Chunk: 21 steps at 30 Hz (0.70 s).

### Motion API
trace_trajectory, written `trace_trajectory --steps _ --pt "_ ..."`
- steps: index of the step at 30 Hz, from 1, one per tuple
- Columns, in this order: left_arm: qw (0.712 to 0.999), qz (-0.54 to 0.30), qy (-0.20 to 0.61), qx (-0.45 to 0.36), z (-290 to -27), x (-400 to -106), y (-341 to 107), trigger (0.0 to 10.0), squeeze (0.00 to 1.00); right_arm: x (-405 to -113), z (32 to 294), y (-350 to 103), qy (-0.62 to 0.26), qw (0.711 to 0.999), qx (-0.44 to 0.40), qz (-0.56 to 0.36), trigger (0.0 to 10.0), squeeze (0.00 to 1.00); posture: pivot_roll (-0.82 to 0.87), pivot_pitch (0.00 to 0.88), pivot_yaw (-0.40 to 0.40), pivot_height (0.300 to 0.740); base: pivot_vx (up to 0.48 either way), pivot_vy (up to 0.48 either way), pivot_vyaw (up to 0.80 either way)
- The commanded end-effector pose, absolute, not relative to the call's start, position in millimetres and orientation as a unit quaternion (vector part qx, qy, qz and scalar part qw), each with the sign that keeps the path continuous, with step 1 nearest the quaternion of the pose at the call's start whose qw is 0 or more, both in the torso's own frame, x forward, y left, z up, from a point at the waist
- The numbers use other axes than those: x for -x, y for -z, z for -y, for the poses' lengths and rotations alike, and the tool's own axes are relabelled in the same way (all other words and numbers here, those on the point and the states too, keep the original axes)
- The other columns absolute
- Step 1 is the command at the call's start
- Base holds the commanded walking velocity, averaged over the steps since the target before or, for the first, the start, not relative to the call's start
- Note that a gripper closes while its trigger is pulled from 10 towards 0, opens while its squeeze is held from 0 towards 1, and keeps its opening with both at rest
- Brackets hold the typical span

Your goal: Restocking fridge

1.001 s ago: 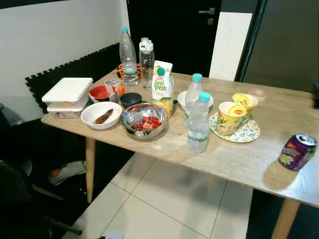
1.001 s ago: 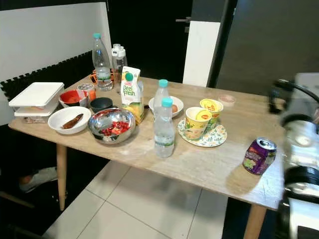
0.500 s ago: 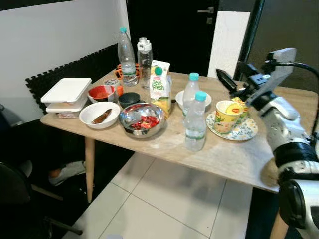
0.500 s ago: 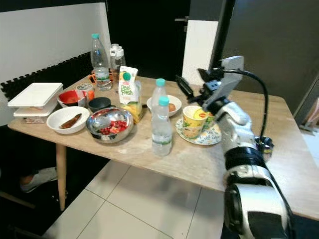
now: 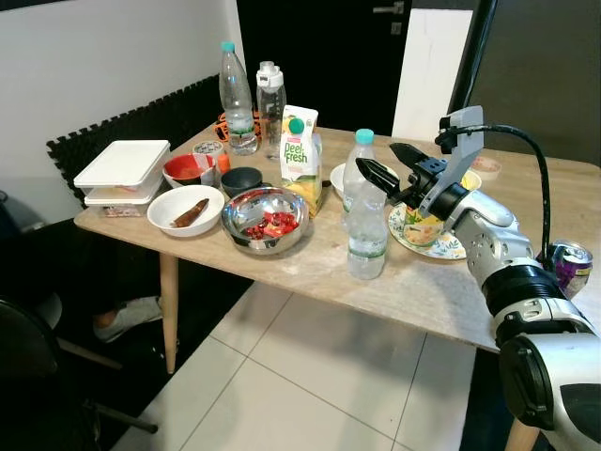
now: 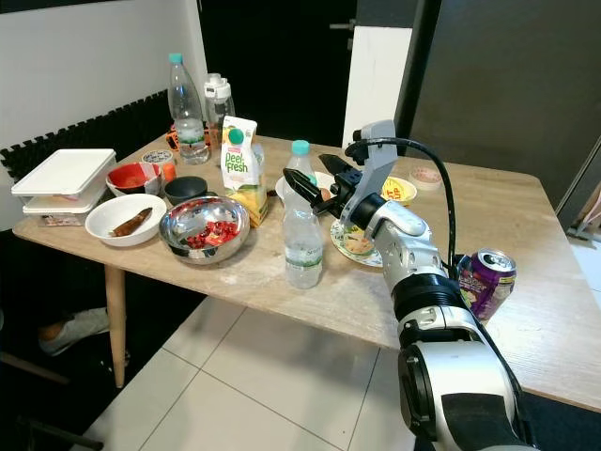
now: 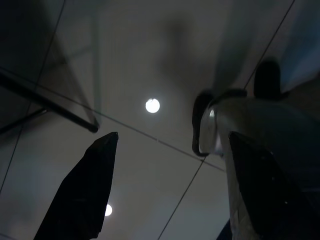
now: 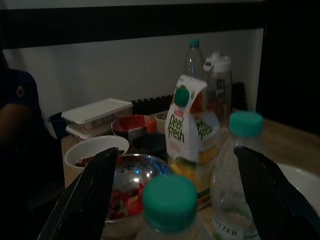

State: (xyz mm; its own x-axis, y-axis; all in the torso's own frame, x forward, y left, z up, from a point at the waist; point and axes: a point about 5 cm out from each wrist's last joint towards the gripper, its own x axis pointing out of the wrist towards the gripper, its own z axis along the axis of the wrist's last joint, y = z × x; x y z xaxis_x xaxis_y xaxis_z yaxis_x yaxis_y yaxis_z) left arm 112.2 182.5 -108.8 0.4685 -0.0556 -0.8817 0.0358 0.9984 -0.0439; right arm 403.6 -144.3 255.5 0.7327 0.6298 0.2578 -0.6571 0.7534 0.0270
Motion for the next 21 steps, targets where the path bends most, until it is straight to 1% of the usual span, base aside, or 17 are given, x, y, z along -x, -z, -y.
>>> trace_trajectory --steps 1,7,13,14,15,16,21 --pt "0.852 -0.523 0.032 0.003 -183.9 -105.3 110.5 10.0 0.00 -404.2 142.8 -251.8 -0.347 0.929 -0.070 0.108 10.0 0.00 -0.07 0.116 -0.002 0.734 0.000 0.000 0.00" --pt "0.848 -0.529 0.028 0.002 -189.4 -92.6 112.4 10.0 0.00 -407.0 144.0 -254.7 -0.339 0.934 -0.059 0.095 10.0 0.00 -0.06 0.160 -0.003 0.734 0.000 0.000 0.00" --pt "0.850 -0.526 0.030 0.004 -187.7 -94.4 112.1 10.0 0.00 -405.8 143.0 -251.6 -0.346 0.932 -0.052 0.092 10.0 0.00 -0.06 0.167 -0.002 0.734 0.000 0.000 0.00" --pt "0.851 -0.525 0.032 0.004 -187.0 -95.1 112.0 10.0 0.00 -405.6 143.8 -250.8 -0.345 0.933 -0.049 0.091 4.2 0.00 -0.06 0.167 -0.002 0.734 0.000 0.000 0.00" --pt "0.851 -0.525 0.032 0.004 -187.0 -95.1 112.0 10.0 0.00 -405.6 143.8 -250.8 -0.345 0.933 -0.049 0.091 4.2 0.00 -0.06 0.167 -0.002 0.734 0.000 0.000 0.00" --pt "0.852 -0.523 0.032 0.004 -186.5 -96.1 111.8 10.0 0.00 -405.6 144.5 -250.4 -0.344 0.933 -0.046 0.091 0.0 0.00 -0.06 0.164 -0.001 0.734 0.000 0.000 0.00" --pt "0.855 -0.518 0.035 0.004 -184.6 -100.7 110.9 10.0 0.00 -405.0 148.0 -254.2 -0.347 0.932 -0.041 0.098 0.0 0.00 -0.06 0.154 -0.002 0.734 0.000 0.000 0.00"
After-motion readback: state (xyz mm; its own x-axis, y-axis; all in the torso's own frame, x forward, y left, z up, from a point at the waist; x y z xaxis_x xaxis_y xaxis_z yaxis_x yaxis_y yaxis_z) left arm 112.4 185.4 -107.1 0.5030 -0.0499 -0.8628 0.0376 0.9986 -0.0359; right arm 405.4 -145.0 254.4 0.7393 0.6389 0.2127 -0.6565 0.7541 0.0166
